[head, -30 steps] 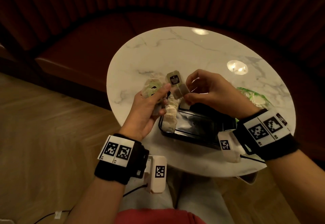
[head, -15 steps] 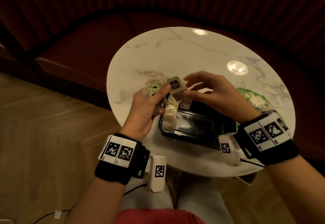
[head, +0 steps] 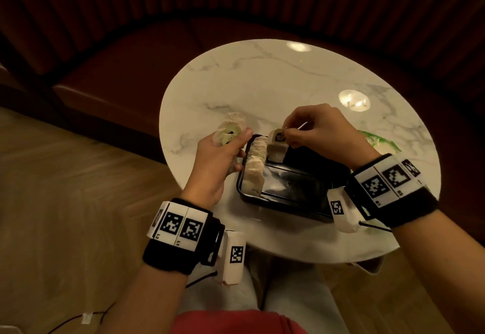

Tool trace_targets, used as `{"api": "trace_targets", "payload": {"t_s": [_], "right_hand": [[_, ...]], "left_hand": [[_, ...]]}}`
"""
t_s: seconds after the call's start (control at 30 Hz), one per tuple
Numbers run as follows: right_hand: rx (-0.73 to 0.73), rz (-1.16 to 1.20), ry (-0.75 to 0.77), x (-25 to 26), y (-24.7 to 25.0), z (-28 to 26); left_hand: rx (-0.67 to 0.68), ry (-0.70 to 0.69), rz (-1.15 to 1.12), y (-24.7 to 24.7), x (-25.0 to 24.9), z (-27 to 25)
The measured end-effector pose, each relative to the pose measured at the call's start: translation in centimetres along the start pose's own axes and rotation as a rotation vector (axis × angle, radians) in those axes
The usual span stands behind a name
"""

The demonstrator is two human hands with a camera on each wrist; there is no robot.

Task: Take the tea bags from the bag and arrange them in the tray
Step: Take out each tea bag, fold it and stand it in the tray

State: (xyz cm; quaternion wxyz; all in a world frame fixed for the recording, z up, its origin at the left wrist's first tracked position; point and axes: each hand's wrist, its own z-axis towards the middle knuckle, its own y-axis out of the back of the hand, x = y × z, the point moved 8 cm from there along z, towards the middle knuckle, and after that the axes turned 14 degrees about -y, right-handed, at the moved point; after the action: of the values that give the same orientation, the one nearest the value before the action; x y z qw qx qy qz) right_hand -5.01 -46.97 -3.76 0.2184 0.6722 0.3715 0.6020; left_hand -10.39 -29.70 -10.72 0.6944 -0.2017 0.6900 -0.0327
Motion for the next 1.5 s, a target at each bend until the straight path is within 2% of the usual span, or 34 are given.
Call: {"api": "trace_targets", "payload": {"t_s": [0.27,0.47,0.8,1.23,1.3,1.4,1.5], "right_hand": [[0.016,-0.096,-0.163,-4.5,-2.6,3.3],[0.043,-0.065,-0.261,-6.3,-4.1,4.5],[-0.046,-0.197,-0.245,-6.5,-4.2,5.5],[-0.067,-0.072,-0.225,-5.1,-2.4,4.5],[-0.039,-0.130,-0.283,-5.6,-2.3,4.3],[0.096,-0.332,-0.406,-7.1,-3.5,4.0],[0.179,-0.516,-0.440,-7.7,-4.7,3.8]], "left_hand": [[-0.029,0.041,-0.023,0.4,0.5,-0.1],[-0.058,0.063,-0.036,0.9,0.8,0.0],[-0.058,0.094,-0.015,1.2,1.0,0.1],[0.053,0.272,-0.090,-0.2,2.1,-0.7],[0.062,0.295,-0.114,-0.3,2.3,-0.6],[0.059,0.315,-0.138,-0.2,2.6,-0.6],[0.057,0.325,-0.151,-0.2,2.7,-0.6]]}}
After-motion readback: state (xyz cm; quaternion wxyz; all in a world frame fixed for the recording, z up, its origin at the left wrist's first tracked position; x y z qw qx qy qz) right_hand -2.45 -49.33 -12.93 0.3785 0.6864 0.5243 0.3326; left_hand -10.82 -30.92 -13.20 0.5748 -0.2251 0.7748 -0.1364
